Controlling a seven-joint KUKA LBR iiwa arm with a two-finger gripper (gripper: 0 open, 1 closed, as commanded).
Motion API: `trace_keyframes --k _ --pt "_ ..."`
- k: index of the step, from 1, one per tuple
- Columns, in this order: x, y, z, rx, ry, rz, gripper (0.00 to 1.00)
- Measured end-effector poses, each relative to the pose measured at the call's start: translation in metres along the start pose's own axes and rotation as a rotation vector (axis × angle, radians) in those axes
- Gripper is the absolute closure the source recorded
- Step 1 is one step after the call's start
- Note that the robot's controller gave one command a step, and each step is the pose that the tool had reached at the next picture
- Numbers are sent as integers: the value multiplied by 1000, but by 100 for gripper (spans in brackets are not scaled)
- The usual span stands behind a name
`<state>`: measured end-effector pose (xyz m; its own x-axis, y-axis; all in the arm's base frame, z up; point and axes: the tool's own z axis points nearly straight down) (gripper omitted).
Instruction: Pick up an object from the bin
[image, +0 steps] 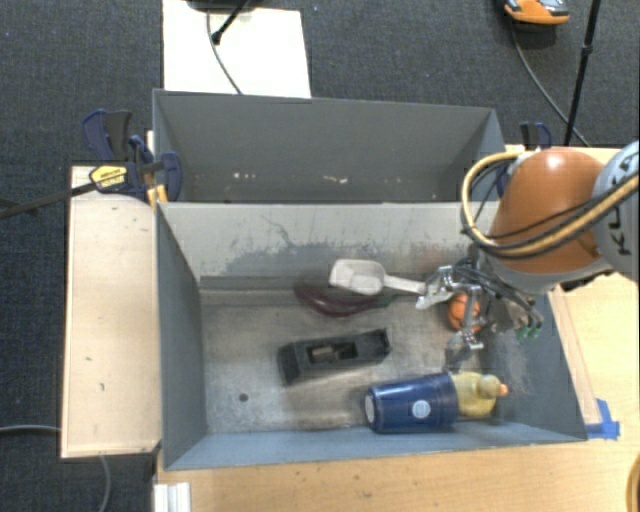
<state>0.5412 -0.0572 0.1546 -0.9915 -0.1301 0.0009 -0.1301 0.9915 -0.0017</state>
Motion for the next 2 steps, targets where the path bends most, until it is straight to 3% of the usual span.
trace_keyframes --k 1,2 --pt "-5 38 1 -1 -5 -235 0" --pt "12 52 26 -1 -9 45 0"
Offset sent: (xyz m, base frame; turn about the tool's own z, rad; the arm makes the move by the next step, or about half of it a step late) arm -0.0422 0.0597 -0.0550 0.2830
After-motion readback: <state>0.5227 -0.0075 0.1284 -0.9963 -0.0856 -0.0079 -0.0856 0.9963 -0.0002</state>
